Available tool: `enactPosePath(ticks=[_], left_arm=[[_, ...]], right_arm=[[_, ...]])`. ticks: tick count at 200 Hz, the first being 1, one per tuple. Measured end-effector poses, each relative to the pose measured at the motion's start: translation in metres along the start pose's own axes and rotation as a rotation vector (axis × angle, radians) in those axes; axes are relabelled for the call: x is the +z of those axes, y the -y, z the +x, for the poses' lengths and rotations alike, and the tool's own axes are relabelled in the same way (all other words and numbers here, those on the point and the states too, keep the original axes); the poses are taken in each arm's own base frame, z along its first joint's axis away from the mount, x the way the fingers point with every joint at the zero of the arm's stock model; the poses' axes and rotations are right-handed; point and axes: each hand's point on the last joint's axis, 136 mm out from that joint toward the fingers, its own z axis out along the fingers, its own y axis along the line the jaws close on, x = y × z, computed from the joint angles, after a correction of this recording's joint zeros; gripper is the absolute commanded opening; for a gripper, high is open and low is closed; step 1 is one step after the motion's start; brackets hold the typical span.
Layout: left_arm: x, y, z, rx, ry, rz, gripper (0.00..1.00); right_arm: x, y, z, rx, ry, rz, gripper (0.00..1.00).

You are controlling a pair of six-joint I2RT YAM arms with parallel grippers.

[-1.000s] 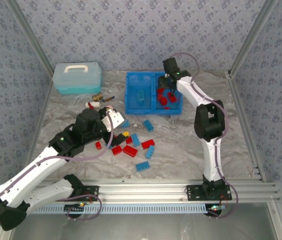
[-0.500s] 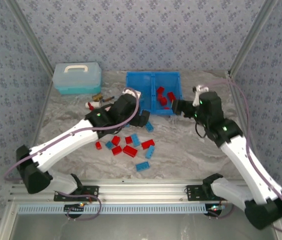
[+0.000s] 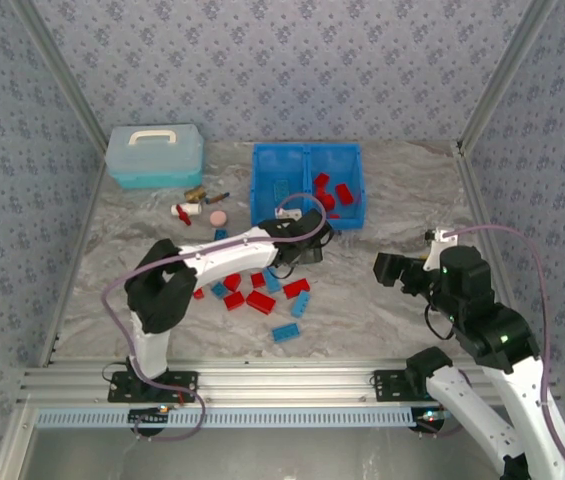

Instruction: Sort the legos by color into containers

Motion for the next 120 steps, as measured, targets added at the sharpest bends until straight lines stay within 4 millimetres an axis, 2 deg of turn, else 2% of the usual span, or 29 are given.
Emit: enactPosePath(ticks=[78, 120], left_arm=[[0.030, 0.019, -0.006, -0.059, 0.010, -0.018, 0.87], [0.047, 0.017, 0.000, -0.076, -0.012, -0.059, 0.71]], right_arm=[[-0.001, 0.002, 0.017, 0.017, -0.069, -0.003, 1.00], [-0.008, 0.005, 0.023, 0.033, -0.075, 0.000, 1.00]])
